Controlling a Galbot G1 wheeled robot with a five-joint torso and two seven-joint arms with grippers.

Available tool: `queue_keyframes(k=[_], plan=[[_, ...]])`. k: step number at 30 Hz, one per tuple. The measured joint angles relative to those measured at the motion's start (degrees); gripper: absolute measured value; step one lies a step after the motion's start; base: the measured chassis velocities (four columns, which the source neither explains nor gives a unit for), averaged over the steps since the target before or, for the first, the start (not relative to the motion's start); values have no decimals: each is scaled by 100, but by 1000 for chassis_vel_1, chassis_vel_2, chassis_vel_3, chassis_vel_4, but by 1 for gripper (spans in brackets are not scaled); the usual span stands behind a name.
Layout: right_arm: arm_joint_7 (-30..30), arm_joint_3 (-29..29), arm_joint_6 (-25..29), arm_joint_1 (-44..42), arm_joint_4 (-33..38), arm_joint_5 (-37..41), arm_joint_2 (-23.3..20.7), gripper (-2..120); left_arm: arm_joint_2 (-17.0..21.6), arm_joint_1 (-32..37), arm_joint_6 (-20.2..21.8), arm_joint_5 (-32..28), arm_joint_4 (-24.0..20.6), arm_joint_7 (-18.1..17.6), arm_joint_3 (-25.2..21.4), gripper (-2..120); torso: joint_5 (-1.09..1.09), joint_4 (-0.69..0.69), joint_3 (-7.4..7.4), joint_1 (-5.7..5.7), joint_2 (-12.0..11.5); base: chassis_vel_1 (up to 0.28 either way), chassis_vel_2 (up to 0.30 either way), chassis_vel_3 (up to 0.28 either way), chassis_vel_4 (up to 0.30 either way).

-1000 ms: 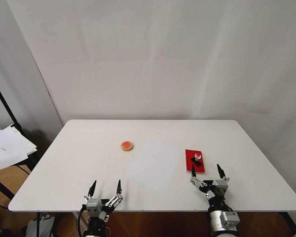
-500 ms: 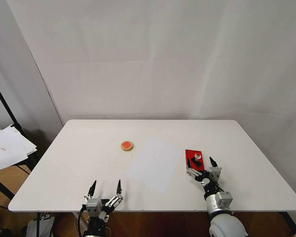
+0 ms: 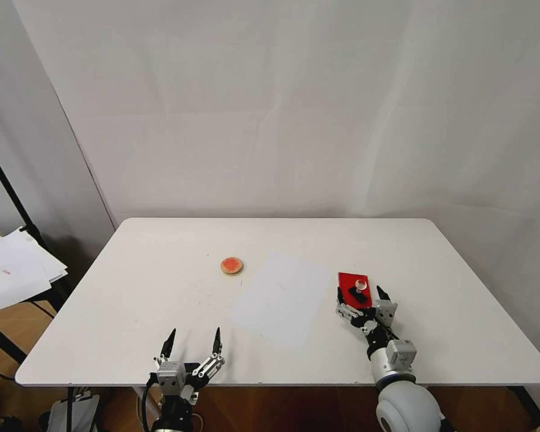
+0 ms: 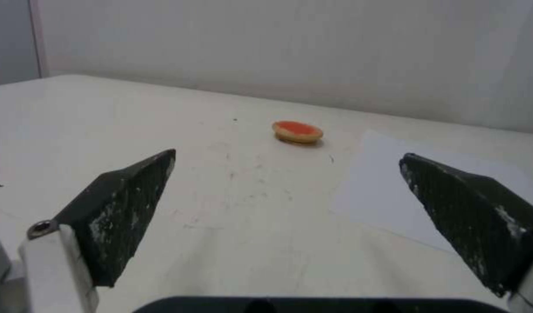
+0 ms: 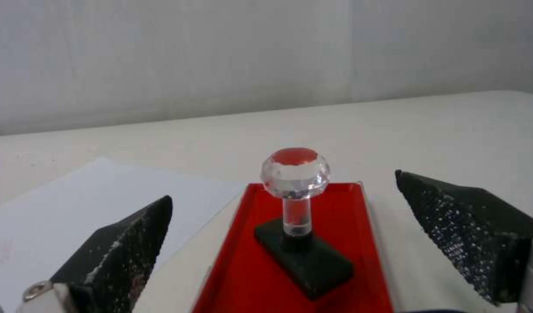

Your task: Pick up the stamp from the ink pad and place it onto another ink pad.

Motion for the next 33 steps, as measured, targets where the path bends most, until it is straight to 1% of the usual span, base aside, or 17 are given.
queue_keyframes(k=[6, 8, 9, 10, 11, 12, 14, 16, 17, 20, 21, 25, 26, 30, 31, 32, 33], plan=[[41, -28, -44, -30, 1, -4, 11, 98, 0, 0, 0, 0, 0, 0, 0, 102, 1, 0, 0, 0, 0, 0, 0, 0, 0], [65, -37, -43, -46, -1, -14, 23, 93, 0, 0, 0, 0, 0, 0, 0, 102, 0, 0, 0, 0, 0, 0, 0, 0, 0], [79, -38, -37, -46, -7, -20, 30, 89, 0, 0, 0, 0, 0, 0, 0, 102, 0, 0, 0, 0, 0, 0, 0, 0, 0], [85, -40, -25, -46, -12, -29, 34, 83, 0, 0, 0, 0, 0, 0, 0, 102, 0, 0, 0, -1, 0, 0, 0, 0, 0], [97, -41, -6, -46, -20, -40, 40, 80, 0, 0, 0, 0, 0, 0, 0, 102, 0, 0, 0, -1, 0, 0, 0, 0, 0], [97, -41, -6, -46, -20, -40, 40, 80, 0, 0, 0, 0, 0, 0, 0, 102, 0, 0, 0, -1, 0, 0, 0, 0, 0], [108, -44, 34, -43, -32, -70, 55, 69, 0, 0, 0, 0, 0, 0, 0, 102, 0, 0, 0, -1, 0, 0, 0, 0, 0], [122, -49, 65, -39, -42, -86, 71, 62, 0, 0, 0, 0, 0, 0, 0, 102, 0, 0, 0, -1, 0, 0, 0, 0, 0], [122, -49, 65, -39, -42, -86, 71, 62, 0, 0, 0, 0, 0, 0, 0, 102, 0, 0, 0, -1, 0, 0, 0, 0, 0], [125, -68, 101, -37, -53, -102, 87, 46, 0, 0, 0, 0, 0, 0, 0, 102, 0, 0, 0, -1, 0, 0, 0, 0, 0], [125, -68, 101, -37, -53, -102, 87, 46, 0, 0, 0, 0, 0, 0, 0, 102, 0, 0, 0, -1, 0, 0, 0, 0, 0], [126, -96, 98, -3, -85, -106, 97, 28, 0, 0, 0, 0, 0, 0, 0, 102, 0, 0, 0, -1, 0, 0, 0, 0, 0], [126, -96, 98, -3, -85, -106, 97, 28, 0, 0, 0, 0, 0, 0, 0, 102, 0, 0, 0, -1, 0, 0, 0, 0, 0], [147, -123, 104, 29, -101, -99, 92, 10, 0, 0, 0, 0, 0, 0, 0, 102, 0, 0, 0, -1, 0, 0, 0, 0, 0], [147, -123, 104, 29, -101, -99, 92, 10, 0, 0, 0, 0, 0, 0, 0, 102, 0, 0, 0, -1, 0, 0, 0, 0, 0], [147, -123, 108, 28, -101, -99, 86, 7, 0, 0, 0, 0, 0, 0, 0, 102, 0, 0, 0, -1, 0, 0, 0, 0, 0], [147, -121, 110, 19, -98, -99, 83, 8, 0, 0, 0, 0, 0, 0, 0, 102, 0, 0, 0, -1, 0, 0, 0, 0, 0]])
